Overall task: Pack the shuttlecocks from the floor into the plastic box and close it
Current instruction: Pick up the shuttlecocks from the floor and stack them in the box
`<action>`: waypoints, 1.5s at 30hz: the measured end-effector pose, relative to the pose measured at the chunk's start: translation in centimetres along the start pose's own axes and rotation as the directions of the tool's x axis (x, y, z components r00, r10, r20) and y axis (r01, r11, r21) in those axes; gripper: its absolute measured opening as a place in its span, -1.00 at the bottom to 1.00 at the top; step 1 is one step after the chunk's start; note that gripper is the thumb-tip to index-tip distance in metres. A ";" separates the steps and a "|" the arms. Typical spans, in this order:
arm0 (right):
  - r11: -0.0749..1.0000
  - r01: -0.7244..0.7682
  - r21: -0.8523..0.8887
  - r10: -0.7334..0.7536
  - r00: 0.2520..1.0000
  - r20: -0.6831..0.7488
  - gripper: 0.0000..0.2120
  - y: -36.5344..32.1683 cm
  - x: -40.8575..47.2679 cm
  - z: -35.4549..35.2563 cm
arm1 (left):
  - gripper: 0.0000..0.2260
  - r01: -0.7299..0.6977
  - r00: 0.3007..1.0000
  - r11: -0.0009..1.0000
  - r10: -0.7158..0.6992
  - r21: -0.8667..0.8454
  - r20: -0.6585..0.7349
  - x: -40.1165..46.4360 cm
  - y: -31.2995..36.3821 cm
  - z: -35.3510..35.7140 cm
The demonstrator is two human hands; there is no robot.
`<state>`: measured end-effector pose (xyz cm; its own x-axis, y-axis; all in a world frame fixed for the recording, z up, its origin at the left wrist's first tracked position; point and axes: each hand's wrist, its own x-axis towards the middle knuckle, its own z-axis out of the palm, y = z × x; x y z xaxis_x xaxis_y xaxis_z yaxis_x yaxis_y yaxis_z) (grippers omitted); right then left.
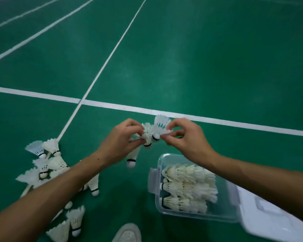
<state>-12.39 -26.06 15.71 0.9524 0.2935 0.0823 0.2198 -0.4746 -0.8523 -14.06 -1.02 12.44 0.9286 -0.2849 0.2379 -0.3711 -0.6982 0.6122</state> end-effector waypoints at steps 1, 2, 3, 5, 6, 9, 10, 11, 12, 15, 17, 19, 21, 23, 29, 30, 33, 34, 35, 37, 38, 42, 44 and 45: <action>1.000 -0.030 -0.009 0.030 0.999 -0.028 -0.79 0.4 -1.1 -1.4 | -0.88 -0.023 1.000 0.999 0.023 -0.028 -0.001 0.2 1.4 0.5; 0.998 -0.053 -0.016 0.052 0.997 -0.053 -0.80 0.9 -2.2 -2.7 | -0.88 -0.050 0.999 0.997 0.050 -0.054 0.001 0.5 2.7 1.0; 0.997 -0.067 -0.022 0.065 0.995 -0.077 -0.81 1.5 -3.2 -3.9 | -0.89 -0.078 0.997 0.994 0.078 -0.080 0.005 0.8 3.9 1.5; 0.996 -0.085 -0.033 0.081 0.989 -0.122 -0.86 3.4 -5.0 -5.9 | -0.90 -0.117 0.992 0.986 0.121 -0.118 0.023 1.4 5.6 2.8; 0.994 -0.100 -0.039 0.094 0.987 -0.134 -0.91 4.5 -5.7 -6.7 | -0.91 -0.123 0.991 0.984 0.129 -0.127 0.040 1.7 6.2 3.7; 0.985 -0.170 -0.037 0.161 0.971 -0.178 -0.86 7.9 -7.5 -8.1 | -0.91 -0.113 0.988 0.985 0.125 -0.131 0.086 2.5 6.8 5.9; 0.981 -0.192 -0.035 0.181 0.961 -0.209 -0.83 9.0 -7.9 -8.3 | -0.91 -0.109 0.988 0.985 0.122 -0.131 0.093 2.6 6.7 6.3; 0.978 -0.207 -0.036 0.193 0.952 -0.236 -0.82 9.8 -8.3 -8.4 | -0.92 -0.103 0.989 0.986 0.116 -0.131 0.095 2.8 6.4 6.5; 0.977 -0.209 -0.028 0.196 0.948 -0.252 -0.84 10.3 -8.7 -8.4 | -0.92 -0.095 0.990 0.987 0.107 -0.131 0.089 2.8 6.1 6.6; 0.979 -0.202 -0.029 0.192 0.958 -0.214 -0.86 11.1 -10.5 -7.2 | -0.91 -0.047 0.998 0.991 0.053 -0.125 0.040 2.7 4.9 6.3; 0.974 -0.215 -0.077 0.205 0.971 -0.122 -0.82 11.1 -12.1 -5.1 | -0.85 -0.023 0.999 0.993 0.026 -0.114 0.022 2.4 4.2 6.0; 0.965 -0.215 -0.147 0.214 0.977 -0.024 -0.80 10.7 -13.2 -2.7 | -0.81 -0.008 1.000 0.994 0.009 -0.108 0.009 2.2 3.7 5.9; 0.947 -0.191 -0.258 0.204 0.979 0.026 -0.80 10.7 -13.6 -0.8 | -0.84 -0.001 1.000 0.994 0.001 -0.110 0.001 2.1 3.5 5.9; 0.926 -0.180 -0.333 0.207 0.977 0.048 -0.83 10.8 -13.5 0.5 | -0.86 -0.001 1.000 0.994 0.000 -0.109 -0.002 2.0 3.7 6.1; 0.842 -0.176 -0.511 0.261 0.960 0.100 -0.83 11.8 -12.1 3.6 | -0.90 0.002 1.000 0.991 -0.001 -0.131 0.014 1.5 4.2 6.8; 0.835 -0.173 -0.523 0.267 0.958 0.109 -0.83 12.0 -11.9 4.0 | -0.91 0.004 1.000 0.991 -0.001 -0.136 0.022 1.4 4.3 6.9; 0.820 -0.167 -0.548 0.298 0.941 0.159 -0.85 12.7 -11.8 4.6 | -0.91 0.002 0.999 0.991 0.003 -0.131 0.039 1.1 4.3 6.9; 0.818 -0.164 -0.551 0.309 0.934 0.181 -0.86 12.9 -11.9 4.8 | -0.90 0.000 0.999 0.992 0.006 -0.127 0.040 1.1 4.3 6.9; 0.816 -0.162 -0.555 0.323 0.924 0.206 -0.87 13.2 -12.0 4.9 | -0.89 -0.002 0.999 0.992 0.007 -0.124 0.041 1.0 4.3 6.9; 0.812 -0.166 -0.560 0.353 0.903 0.245 -0.87 13.5 -12.1 5.2 | -0.86 0.000 0.999 0.992 0.006 -0.126 0.050 0.9 4.3 6.8; 0.814 -0.170 -0.555 0.362 0.896 0.256 -0.86 13.6 -11.9 5.4 | -0.85 0.003 0.998 0.992 0.004 -0.129 0.055 0.9 4.3 6.8; 0.853 -0.217 -0.475 0.381 0.880 0.282 -0.74 13.7 -10.8 5.1 | -0.89 0.010 0.996 0.992 0.002 -0.129 0.092 0.7 4.4 6.9; 0.889 -0.318 -0.329 0.422 0.849 0.319 -0.61 13.4 -10.7 4.2 | -0.89 0.006 0.992 0.992 0.010 -0.128 0.127 0.6 4.2 6.9; 0.897 -0.351 -0.268 0.427 0.842 0.330 -0.58 13.2 -10.8 3.6 | -0.88 -0.005 0.989 0.992 0.024 -0.124 0.148 0.6 4.1 6.9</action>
<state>-20.55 -32.49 1.74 0.8259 0.3181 -0.4655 -0.0803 -0.7509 -0.6556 -15.13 -8.58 9.91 0.9079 -0.3957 0.1381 -0.3723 -0.6101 0.6994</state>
